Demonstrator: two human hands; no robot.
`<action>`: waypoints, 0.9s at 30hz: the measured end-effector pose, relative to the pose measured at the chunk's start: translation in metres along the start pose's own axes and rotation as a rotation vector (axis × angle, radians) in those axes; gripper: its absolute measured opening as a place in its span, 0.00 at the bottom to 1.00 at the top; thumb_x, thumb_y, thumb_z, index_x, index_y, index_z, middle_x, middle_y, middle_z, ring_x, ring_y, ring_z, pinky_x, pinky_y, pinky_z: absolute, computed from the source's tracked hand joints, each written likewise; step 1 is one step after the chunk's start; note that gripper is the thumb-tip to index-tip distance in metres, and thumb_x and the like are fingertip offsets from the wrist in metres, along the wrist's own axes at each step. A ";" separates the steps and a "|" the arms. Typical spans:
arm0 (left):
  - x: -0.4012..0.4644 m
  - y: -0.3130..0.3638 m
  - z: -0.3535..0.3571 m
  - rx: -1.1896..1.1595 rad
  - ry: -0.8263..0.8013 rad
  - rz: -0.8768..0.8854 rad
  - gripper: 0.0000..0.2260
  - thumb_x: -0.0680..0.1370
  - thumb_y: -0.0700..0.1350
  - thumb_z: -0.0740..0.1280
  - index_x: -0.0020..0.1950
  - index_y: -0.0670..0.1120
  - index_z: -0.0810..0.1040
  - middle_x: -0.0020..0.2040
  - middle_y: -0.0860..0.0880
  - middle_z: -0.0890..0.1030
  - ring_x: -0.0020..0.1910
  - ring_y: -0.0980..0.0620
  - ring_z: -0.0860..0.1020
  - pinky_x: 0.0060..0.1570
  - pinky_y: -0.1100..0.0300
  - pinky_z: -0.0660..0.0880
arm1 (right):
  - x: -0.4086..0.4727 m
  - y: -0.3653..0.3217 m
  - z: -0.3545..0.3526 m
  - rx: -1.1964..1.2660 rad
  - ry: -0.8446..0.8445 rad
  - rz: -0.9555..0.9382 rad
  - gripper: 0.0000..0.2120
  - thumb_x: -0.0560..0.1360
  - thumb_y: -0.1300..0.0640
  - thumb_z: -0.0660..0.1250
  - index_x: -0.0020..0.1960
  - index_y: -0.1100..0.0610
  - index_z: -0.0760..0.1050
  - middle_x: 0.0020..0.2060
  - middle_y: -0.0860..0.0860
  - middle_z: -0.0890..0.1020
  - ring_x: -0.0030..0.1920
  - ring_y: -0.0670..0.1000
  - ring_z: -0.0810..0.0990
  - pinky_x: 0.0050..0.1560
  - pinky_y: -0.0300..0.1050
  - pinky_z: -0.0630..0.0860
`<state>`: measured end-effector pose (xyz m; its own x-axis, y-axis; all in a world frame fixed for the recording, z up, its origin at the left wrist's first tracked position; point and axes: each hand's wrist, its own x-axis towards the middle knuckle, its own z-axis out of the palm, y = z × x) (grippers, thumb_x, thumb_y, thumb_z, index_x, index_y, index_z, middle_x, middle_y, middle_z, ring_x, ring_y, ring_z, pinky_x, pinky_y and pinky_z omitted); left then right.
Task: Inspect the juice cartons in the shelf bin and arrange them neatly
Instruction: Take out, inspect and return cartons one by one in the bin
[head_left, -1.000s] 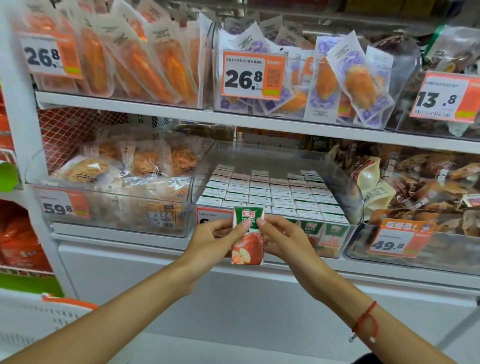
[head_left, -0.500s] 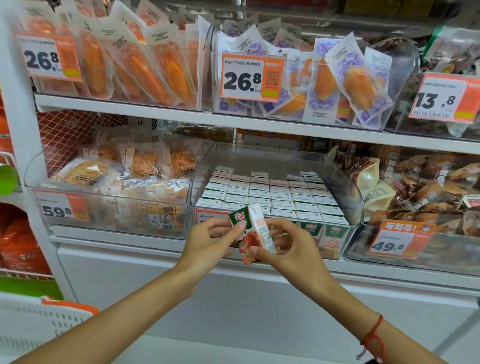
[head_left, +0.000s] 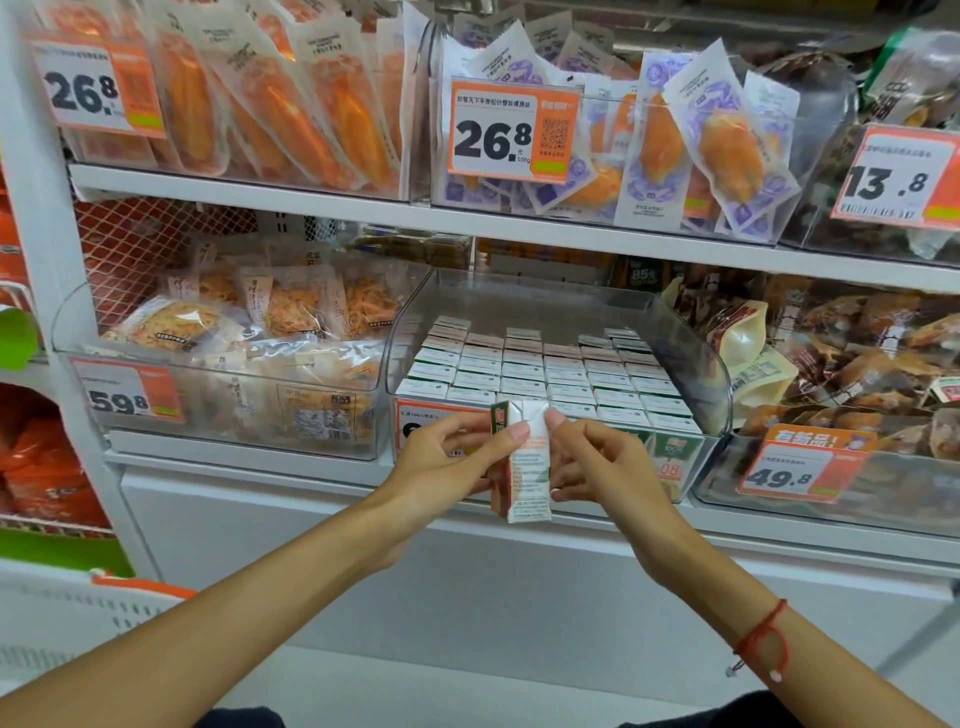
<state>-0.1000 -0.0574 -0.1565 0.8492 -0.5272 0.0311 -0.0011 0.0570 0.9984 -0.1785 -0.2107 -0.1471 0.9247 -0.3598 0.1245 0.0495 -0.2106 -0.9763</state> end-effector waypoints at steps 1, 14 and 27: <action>0.000 0.001 0.000 -0.016 0.002 0.006 0.26 0.63 0.59 0.74 0.58 0.51 0.80 0.55 0.50 0.84 0.50 0.56 0.84 0.44 0.67 0.79 | 0.000 0.000 0.000 -0.006 -0.011 0.011 0.20 0.70 0.38 0.66 0.42 0.56 0.79 0.33 0.51 0.84 0.33 0.47 0.82 0.38 0.37 0.80; 0.000 -0.004 -0.001 -0.135 -0.012 -0.002 0.21 0.74 0.59 0.65 0.61 0.49 0.80 0.51 0.49 0.86 0.51 0.53 0.84 0.46 0.65 0.80 | -0.003 0.003 0.003 0.028 -0.228 0.078 0.19 0.71 0.45 0.71 0.59 0.50 0.80 0.51 0.47 0.86 0.55 0.44 0.82 0.60 0.41 0.77; -0.003 -0.006 -0.006 -0.085 -0.035 -0.024 0.15 0.78 0.58 0.63 0.56 0.51 0.82 0.49 0.51 0.86 0.50 0.56 0.84 0.45 0.67 0.79 | -0.003 0.005 0.003 0.081 -0.354 0.165 0.22 0.67 0.50 0.75 0.60 0.52 0.80 0.53 0.48 0.85 0.56 0.47 0.83 0.58 0.39 0.78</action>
<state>-0.0994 -0.0511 -0.1627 0.8294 -0.5585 0.0104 0.0649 0.1147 0.9913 -0.1801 -0.2075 -0.1526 0.9950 -0.0446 -0.0897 -0.0938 -0.0984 -0.9907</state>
